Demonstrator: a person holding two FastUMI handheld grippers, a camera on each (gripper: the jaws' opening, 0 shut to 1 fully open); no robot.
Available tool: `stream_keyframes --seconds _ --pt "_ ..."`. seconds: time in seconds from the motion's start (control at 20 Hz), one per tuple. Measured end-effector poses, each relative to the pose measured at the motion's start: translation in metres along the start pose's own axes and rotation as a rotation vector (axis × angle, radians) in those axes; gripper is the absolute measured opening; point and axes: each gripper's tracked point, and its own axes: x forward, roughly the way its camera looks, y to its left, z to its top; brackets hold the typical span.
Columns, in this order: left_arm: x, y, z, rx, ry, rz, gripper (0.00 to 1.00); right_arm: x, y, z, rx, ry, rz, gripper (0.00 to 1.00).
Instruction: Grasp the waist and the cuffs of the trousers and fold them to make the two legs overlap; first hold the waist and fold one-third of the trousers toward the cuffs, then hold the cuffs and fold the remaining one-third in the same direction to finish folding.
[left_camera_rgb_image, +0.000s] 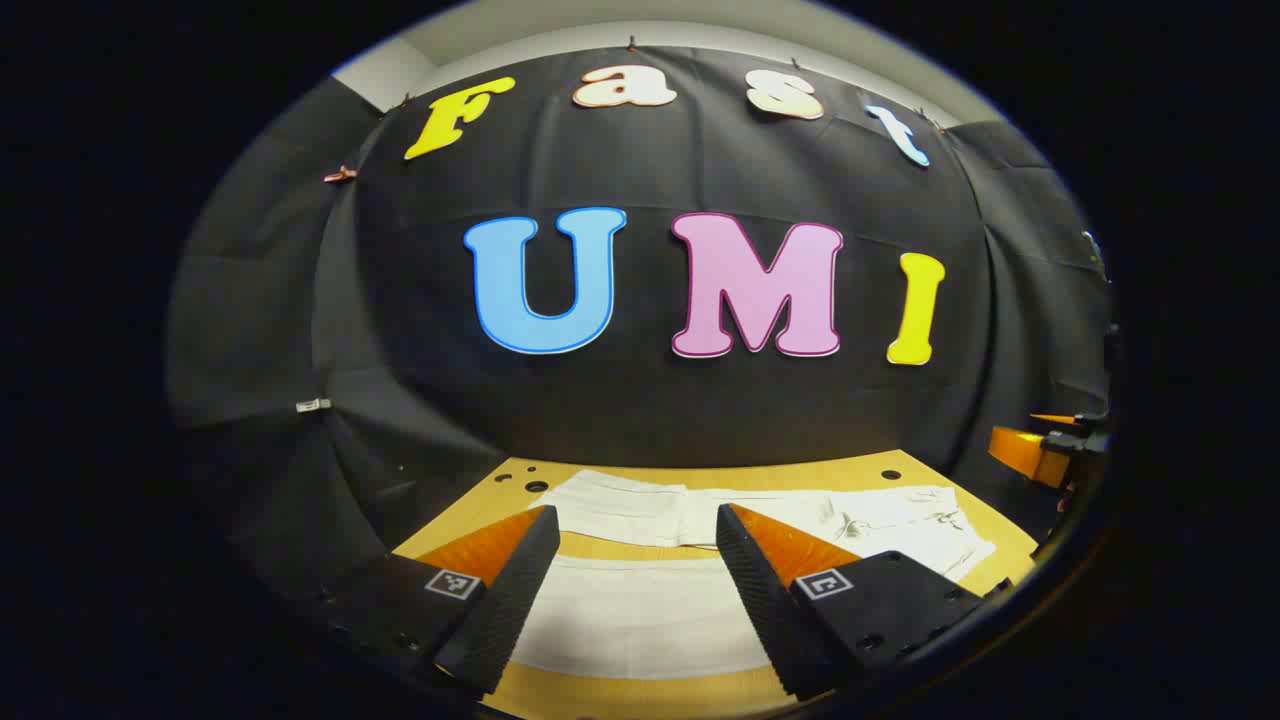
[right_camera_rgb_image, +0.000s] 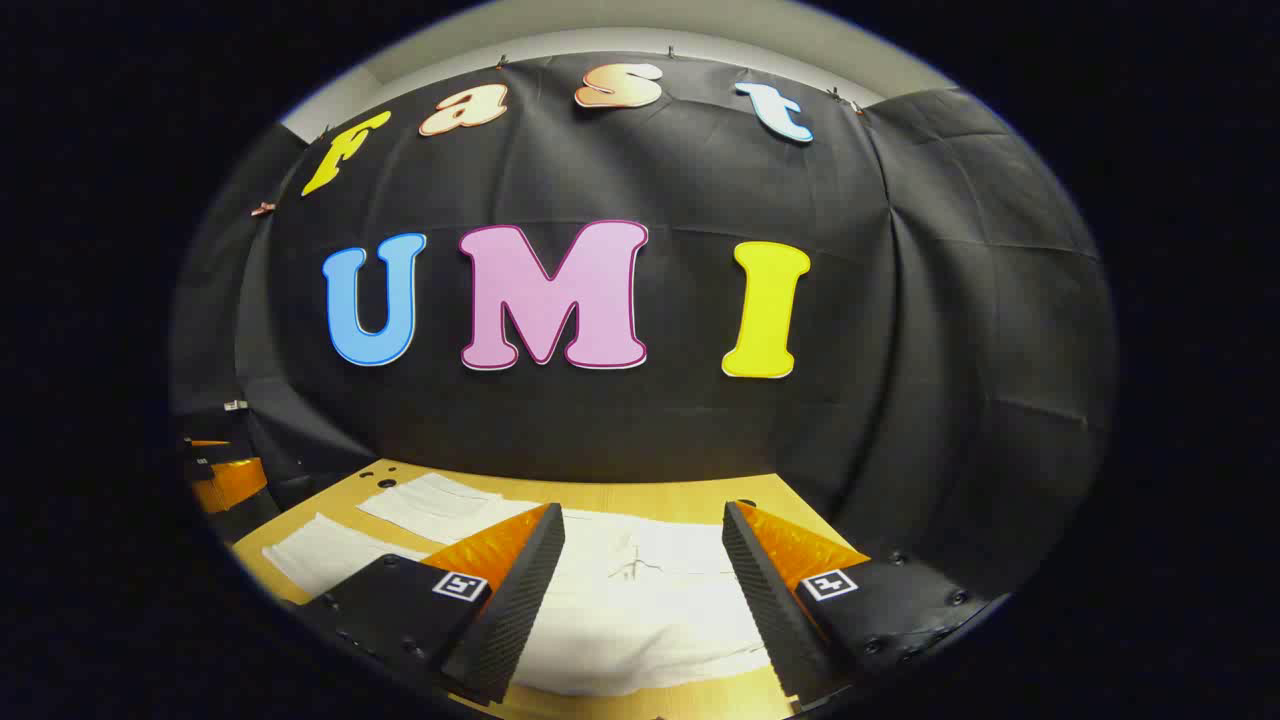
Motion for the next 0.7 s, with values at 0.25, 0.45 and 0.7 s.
stream_keyframes --seconds 0.25,0.45,0.7 --pt "0.003 0.008 -0.004 0.017 0.011 -0.021 0.98 -0.002 0.010 -0.003 -0.034 0.002 0.021 0.98" --pt "0.007 0.019 -0.004 -0.002 0.014 -0.007 0.98 0.006 0.009 -0.010 -0.080 0.020 0.051 0.97" --pt "0.012 0.031 -0.008 0.004 0.002 0.028 0.98 0.013 -0.008 -0.010 -0.108 0.014 0.030 0.97"
